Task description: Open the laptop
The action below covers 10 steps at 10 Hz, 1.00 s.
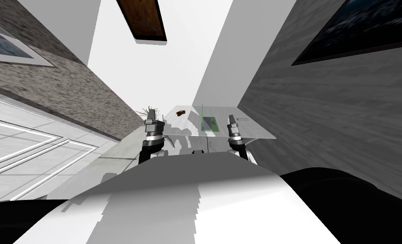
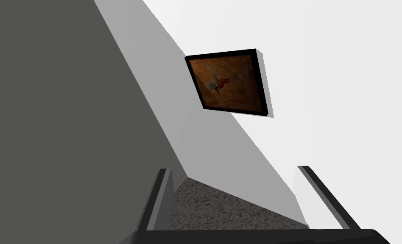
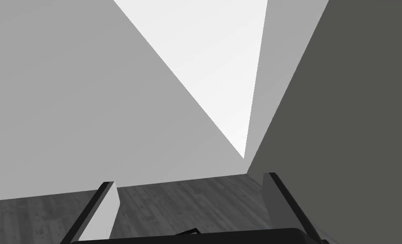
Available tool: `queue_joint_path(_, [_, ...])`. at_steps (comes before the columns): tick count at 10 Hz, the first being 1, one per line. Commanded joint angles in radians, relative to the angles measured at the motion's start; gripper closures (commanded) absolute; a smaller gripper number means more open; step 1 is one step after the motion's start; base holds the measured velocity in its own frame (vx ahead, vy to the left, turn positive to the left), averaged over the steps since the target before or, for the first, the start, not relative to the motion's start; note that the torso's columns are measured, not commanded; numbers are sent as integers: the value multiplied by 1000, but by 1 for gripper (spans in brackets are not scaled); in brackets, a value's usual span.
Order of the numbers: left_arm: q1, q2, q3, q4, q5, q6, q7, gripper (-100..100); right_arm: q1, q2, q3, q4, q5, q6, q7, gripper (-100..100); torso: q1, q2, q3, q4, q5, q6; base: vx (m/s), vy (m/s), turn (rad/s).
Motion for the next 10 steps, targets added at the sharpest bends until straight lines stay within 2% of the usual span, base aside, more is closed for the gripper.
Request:
queue_joint_path(1, [0,0,0,0,0,0,0,0,7,-23,-34,11,65,55,54,-100,-1,0,0,0,0,0,17,140,37])
queue_joint_path(10, [0,0,0,0,0,0,0,0,33,-75,-151,63,279,223,228,-100,0,-1,0,0,0,0,26,143,40])
